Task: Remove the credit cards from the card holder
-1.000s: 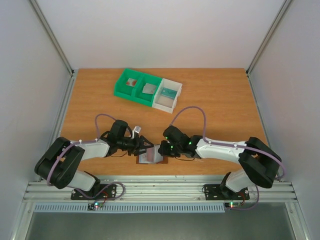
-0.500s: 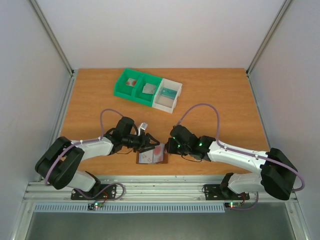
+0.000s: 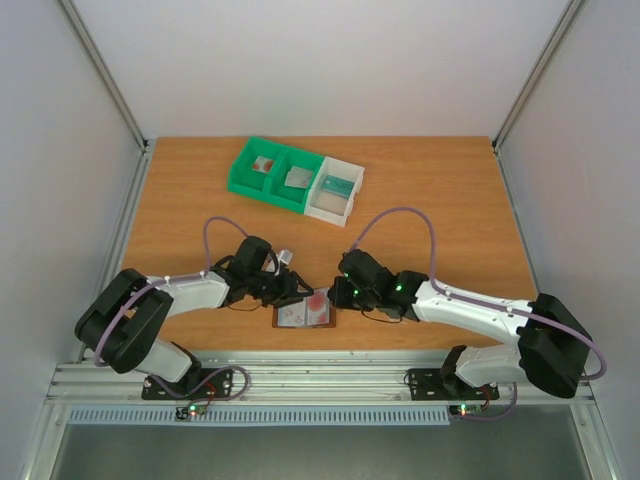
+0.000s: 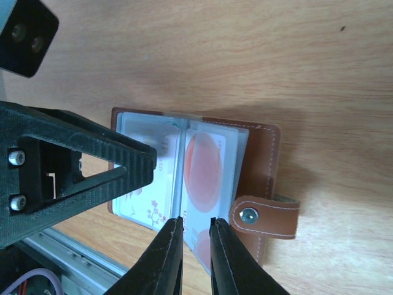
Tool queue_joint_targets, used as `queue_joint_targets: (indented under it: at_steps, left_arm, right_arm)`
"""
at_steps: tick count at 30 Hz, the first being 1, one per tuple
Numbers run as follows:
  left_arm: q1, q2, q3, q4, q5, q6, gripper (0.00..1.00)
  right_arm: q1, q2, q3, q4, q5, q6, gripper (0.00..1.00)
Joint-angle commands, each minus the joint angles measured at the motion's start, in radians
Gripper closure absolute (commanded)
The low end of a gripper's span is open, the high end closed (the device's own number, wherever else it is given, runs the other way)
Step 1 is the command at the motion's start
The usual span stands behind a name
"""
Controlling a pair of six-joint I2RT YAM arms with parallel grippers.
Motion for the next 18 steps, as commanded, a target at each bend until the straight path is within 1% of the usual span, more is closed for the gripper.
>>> queue_joint_targets:
  at_steps: [1, 12, 18]
  left_arm:
    - [-0.006, 0.023, 0.013, -0.022, -0.043, 0.051, 0.56]
    - [-0.006, 0.051, -0.009, -0.012, -0.069, 0.068, 0.56]
    - [-0.006, 0.059, -0.021, -0.007, -0.076, 0.068, 0.56]
  right_arm:
    - [0.004, 0.068, 0.044, 0.056, -0.069, -0.02, 0.86]
    - [0.003, 0.207, 0.079, 0.078, -0.086, -0.035, 0.86]
    - [-0.001, 0.255, 0.105, 0.006, -0.049, -0.076, 0.86]
